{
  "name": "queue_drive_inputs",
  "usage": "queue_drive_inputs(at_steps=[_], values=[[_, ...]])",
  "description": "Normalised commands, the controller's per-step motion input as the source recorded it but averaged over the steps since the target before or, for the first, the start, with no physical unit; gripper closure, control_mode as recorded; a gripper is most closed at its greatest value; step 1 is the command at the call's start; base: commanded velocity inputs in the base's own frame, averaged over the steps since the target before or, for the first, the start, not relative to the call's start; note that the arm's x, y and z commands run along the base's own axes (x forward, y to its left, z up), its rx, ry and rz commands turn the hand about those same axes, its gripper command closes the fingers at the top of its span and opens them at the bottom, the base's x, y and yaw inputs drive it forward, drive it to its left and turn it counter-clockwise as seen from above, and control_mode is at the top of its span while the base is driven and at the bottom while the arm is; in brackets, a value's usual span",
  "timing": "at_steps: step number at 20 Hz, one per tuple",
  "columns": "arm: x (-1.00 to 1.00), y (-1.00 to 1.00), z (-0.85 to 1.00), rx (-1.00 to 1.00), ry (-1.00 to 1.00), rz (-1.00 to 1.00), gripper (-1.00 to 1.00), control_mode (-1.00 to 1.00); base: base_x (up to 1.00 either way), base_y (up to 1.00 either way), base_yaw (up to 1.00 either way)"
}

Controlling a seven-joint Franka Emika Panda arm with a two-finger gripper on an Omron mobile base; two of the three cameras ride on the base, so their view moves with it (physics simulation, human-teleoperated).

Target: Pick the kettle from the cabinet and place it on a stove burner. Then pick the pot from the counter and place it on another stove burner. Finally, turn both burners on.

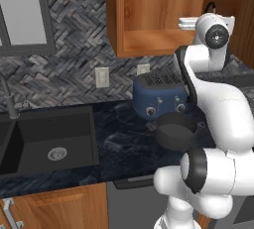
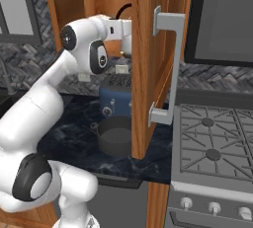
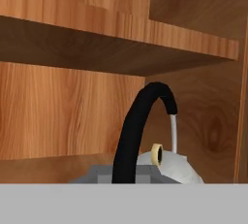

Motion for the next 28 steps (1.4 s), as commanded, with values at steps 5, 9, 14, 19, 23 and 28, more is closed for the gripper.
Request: queue_drive_inputs(at_steps=[5, 9, 14, 19, 23, 28], values=[[-0.51, 0.07, 0.00, 0.00, 0.00, -0.05, 1.00, -1.00, 0.00, 0.00, 0.00], [-0.51, 0.10, 0.00, 0.00, 0.00, -0.05, 1.00, -1.00, 0.00, 0.00, 0.00], [-0.49, 0.11, 0.00, 0.00, 0.00, -0.04, 1.00, -1.00, 0.00, 0.00, 0.00], [-0.48, 0.11, 0.00, 0.00, 0.00, -0.04, 1.00, -1.00, 0.00, 0.00, 0.00], [-0.48, 0.12, 0.00, 0.00, 0.00, -0.03, 1.00, -1.00, 0.00, 0.00, 0.00], [-0.30, 0.11, 0.00, 0.00, 0.00, 0.00, 1.00, -1.00, 0.00, 0.00, 0.00]])
